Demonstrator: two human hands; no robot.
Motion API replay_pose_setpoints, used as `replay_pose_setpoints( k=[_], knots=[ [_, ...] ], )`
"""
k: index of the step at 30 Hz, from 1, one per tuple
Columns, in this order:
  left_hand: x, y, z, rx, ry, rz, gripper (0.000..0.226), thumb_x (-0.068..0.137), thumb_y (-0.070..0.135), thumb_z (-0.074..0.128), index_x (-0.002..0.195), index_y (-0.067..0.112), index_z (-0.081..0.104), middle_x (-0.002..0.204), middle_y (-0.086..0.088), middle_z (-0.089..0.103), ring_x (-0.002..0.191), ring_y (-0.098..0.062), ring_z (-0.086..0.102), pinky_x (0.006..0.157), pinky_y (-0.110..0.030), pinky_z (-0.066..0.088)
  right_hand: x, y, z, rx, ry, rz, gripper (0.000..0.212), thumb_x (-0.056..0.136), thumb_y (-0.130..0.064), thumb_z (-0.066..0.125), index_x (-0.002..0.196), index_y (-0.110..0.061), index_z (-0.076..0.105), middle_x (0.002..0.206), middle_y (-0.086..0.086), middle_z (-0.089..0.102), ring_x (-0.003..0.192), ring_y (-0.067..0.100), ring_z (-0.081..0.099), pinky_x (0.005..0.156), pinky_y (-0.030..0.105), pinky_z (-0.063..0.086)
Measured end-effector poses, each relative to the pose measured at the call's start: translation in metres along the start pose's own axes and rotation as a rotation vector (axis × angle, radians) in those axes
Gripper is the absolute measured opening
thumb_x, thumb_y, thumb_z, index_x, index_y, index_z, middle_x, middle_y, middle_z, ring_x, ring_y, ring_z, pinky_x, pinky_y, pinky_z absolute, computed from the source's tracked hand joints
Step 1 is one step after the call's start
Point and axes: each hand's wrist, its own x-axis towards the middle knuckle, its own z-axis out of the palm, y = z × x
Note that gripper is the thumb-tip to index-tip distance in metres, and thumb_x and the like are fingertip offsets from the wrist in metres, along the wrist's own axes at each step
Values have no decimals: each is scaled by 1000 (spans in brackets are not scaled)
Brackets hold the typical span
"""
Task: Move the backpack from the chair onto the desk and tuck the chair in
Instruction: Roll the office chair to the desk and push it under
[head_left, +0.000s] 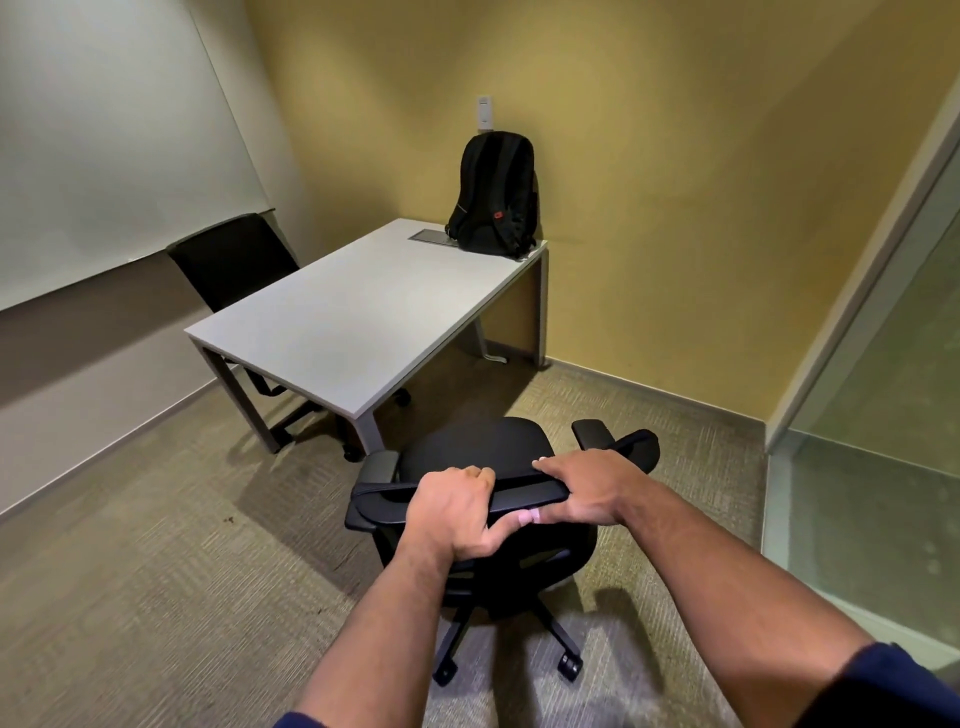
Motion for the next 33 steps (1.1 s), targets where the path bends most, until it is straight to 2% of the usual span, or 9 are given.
replay_pose_setpoints(
  k=[4, 6, 9, 11, 14, 20, 24, 28, 33],
  knots=[
    [18, -5, 3, -70, -27, -84, 93, 80, 93, 10, 103, 20, 62, 99, 0, 68, 90, -26, 66, 68, -39, 47, 12, 16, -3, 54, 17, -15, 104, 74, -94, 40, 159, -34, 34, 161, -12, 39, 146, 14, 39, 115, 37, 34],
    [28, -6, 4, -128, -37, -135, 94, 82, 92, 12, 111, 19, 65, 107, -1, 70, 101, -25, 65, 81, -41, 50, 18, 24, -4, 122, 48, -19, 99, 78, -93, 29, 159, -36, 34, 162, -12, 38, 148, 11, 35, 117, 39, 31],
    [44, -5, 5, -209, -77, -240, 107, 82, 91, 11, 143, 15, 54, 151, -5, 52, 140, -21, 45, 117, -43, 31, 31, 34, -3, 179, 160, -8, 79, 96, -76, 21, 160, -31, 31, 165, -9, 33, 151, 8, 28, 122, 38, 26],
    [56, -3, 5, -245, -109, -349, 113, 80, 93, 11, 155, 13, 38, 164, -5, 34, 152, -18, 27, 124, -45, 18, 42, 43, -2, 134, 234, 12, 72, 102, -67, 20, 162, -26, 27, 167, -6, 28, 153, 10, 25, 124, 36, 23],
    [77, 3, 7, -240, -144, -417, 116, 80, 94, 11, 159, 11, 30, 165, -7, 31, 153, -20, 24, 125, -44, 17, 54, 59, -4, 73, 280, 41, 75, 102, -66, 19, 163, -22, 22, 168, -5, 23, 155, 9, 19, 126, 35, 18],
    [119, 13, 9, -201, -205, -440, 120, 77, 96, 7, 151, 10, 44, 156, -8, 47, 145, -23, 39, 119, -45, 30, 77, 100, -15, 62, 323, 5, 89, 92, -74, 6, 162, -24, 26, 167, -7, 29, 153, 8, 22, 125, 34, 21],
    [145, 19, 9, -211, -235, -361, 118, 77, 97, 12, 151, 10, 44, 157, -7, 45, 145, -23, 39, 113, -44, 36, 90, 127, -24, 28, 352, -8, 72, 103, -64, 22, 162, -23, 27, 166, -5, 31, 153, 10, 23, 125, 33, 20],
    [173, 12, 16, -266, -301, -290, 120, 73, 100, 25, 155, 13, 38, 161, -5, 39, 148, -20, 36, 115, -43, 35, 110, 150, -34, 17, 358, -8, 69, 104, -61, 27, 161, -23, 29, 166, -4, 32, 153, 10, 24, 123, 33, 19],
    [212, 9, 27, -277, -294, -334, 117, 60, 106, 33, 138, 20, 52, 141, -1, 59, 126, -24, 56, 100, -44, 48, 135, 177, -48, 33, 384, -30, 68, 104, -60, 32, 161, -24, 30, 165, -5, 33, 153, 10, 25, 122, 32, 20]
  ],
)
